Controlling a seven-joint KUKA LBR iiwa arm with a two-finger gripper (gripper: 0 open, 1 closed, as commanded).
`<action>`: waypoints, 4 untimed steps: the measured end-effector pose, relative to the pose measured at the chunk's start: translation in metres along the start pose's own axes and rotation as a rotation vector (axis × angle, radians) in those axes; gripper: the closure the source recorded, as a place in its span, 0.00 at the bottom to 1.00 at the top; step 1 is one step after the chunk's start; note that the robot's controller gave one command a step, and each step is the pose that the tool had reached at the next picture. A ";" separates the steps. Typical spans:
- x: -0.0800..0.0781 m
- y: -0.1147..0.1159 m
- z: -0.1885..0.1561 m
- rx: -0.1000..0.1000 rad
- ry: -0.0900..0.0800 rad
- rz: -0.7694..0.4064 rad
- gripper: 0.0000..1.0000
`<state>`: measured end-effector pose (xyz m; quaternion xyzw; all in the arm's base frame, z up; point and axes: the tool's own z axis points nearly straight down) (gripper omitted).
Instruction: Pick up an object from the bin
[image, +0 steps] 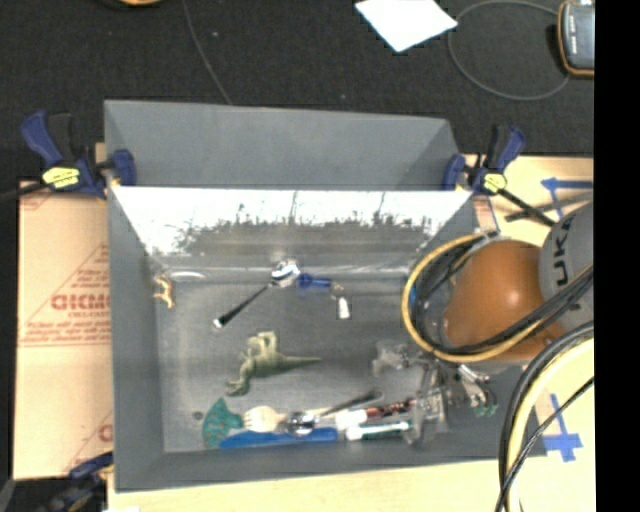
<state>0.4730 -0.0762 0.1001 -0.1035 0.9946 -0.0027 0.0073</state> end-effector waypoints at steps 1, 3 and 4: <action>-0.007 0.012 0.026 0.014 -0.027 -0.217 0.00; -0.006 0.008 0.028 0.003 -0.007 -0.046 1.00; -0.002 0.009 -0.003 -0.001 0.005 -0.046 1.00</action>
Offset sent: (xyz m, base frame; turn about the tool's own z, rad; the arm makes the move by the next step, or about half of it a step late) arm 0.0018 0.0101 -0.0301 -0.0439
